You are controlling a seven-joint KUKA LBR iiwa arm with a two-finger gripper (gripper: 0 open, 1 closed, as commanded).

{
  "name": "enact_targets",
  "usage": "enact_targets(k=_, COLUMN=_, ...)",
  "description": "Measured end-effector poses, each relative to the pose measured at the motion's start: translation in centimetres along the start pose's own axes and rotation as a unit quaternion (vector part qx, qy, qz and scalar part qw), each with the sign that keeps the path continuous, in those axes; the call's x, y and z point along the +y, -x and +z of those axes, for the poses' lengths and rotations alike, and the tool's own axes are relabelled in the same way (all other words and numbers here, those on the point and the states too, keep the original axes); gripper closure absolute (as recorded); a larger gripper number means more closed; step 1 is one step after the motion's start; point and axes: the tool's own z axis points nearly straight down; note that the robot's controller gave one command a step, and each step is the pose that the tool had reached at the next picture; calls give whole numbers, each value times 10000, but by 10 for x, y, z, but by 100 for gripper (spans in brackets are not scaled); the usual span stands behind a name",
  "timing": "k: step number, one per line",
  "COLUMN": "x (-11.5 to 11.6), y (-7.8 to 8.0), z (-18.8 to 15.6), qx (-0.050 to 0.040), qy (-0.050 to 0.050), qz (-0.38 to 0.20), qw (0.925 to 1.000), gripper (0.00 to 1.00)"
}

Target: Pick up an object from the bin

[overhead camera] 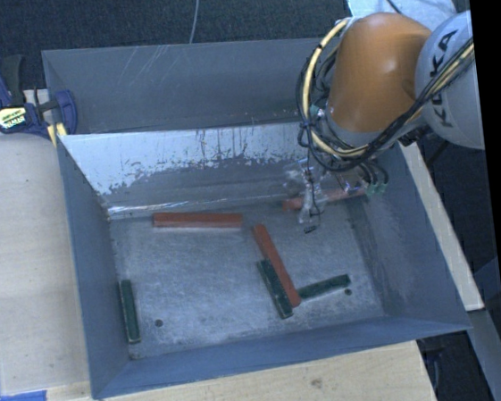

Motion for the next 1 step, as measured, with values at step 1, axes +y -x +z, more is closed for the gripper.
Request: enact_targets(k=1, x=0, y=1, z=-12, qx=-11, qy=-3, qz=1, qw=10000, gripper=100)
